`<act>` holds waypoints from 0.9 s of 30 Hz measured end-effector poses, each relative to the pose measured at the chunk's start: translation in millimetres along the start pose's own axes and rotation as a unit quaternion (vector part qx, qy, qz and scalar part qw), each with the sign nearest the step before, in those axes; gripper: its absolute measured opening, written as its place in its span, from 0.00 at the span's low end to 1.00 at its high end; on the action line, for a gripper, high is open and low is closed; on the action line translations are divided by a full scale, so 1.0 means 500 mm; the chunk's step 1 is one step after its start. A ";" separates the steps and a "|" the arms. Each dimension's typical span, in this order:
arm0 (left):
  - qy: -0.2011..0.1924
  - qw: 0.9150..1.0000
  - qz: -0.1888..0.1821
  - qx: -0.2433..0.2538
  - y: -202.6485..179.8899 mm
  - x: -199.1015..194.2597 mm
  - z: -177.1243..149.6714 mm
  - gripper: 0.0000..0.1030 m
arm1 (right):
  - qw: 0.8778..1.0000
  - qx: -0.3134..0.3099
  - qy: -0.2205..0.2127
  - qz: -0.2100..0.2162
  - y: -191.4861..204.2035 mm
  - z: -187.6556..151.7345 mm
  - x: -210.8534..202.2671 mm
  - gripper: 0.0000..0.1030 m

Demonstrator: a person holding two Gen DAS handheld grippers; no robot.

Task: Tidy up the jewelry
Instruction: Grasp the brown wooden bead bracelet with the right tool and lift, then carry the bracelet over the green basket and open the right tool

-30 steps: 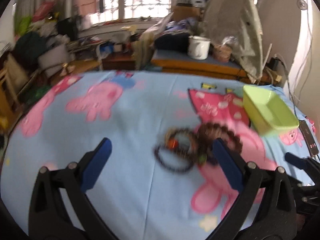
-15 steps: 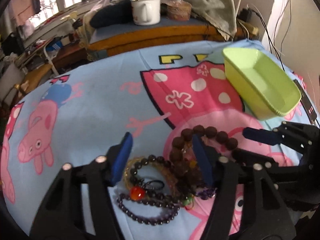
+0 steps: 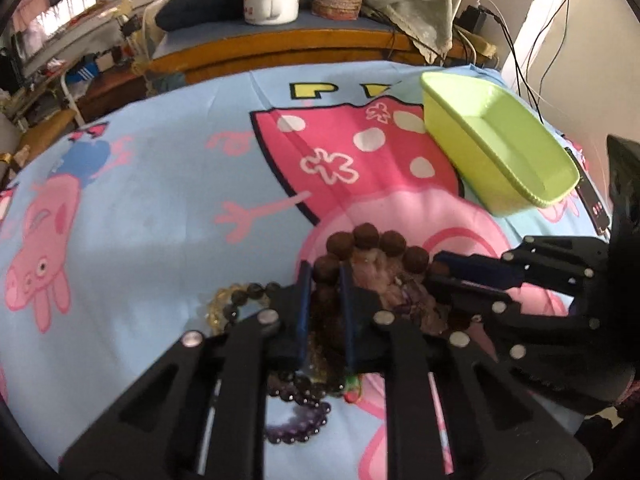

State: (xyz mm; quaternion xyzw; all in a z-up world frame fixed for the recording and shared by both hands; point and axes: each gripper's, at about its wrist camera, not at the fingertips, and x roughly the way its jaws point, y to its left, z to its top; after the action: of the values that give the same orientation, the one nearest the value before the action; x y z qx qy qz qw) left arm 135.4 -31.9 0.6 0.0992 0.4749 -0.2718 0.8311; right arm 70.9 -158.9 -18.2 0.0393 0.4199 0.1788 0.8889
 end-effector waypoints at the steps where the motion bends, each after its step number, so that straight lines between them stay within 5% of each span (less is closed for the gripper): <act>1: -0.005 1.000 -0.001 -0.001 -0.002 -0.010 0.001 0.13 | 1.000 -0.001 -0.012 0.001 0.002 0.004 -0.015 0.00; 8: -0.070 0.998 -0.006 0.005 -0.043 -0.123 0.063 0.12 | 0.995 -0.017 -0.097 -0.005 -0.007 0.052 -0.138 0.00; 13: -0.099 0.994 -0.018 0.034 -0.134 -0.136 0.156 0.12 | 0.989 0.014 -0.142 -0.027 -0.100 0.091 -0.226 0.00; 20: -0.081 0.993 -0.066 0.061 -0.272 -0.015 0.259 0.12 | 0.982 0.081 -0.143 -0.097 -0.297 0.070 -0.255 0.00; 27: -0.030 0.997 -0.045 0.051 -0.307 0.131 0.282 0.12 | 0.980 0.139 -0.098 -0.103 -0.398 0.024 -0.175 0.00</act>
State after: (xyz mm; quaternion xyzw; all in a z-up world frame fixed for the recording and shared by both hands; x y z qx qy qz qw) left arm 181.7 -242.6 34.3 0.1119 0.4396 -0.3357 0.8256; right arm 85.6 -374.2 10.1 0.1365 0.3531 0.0215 0.9253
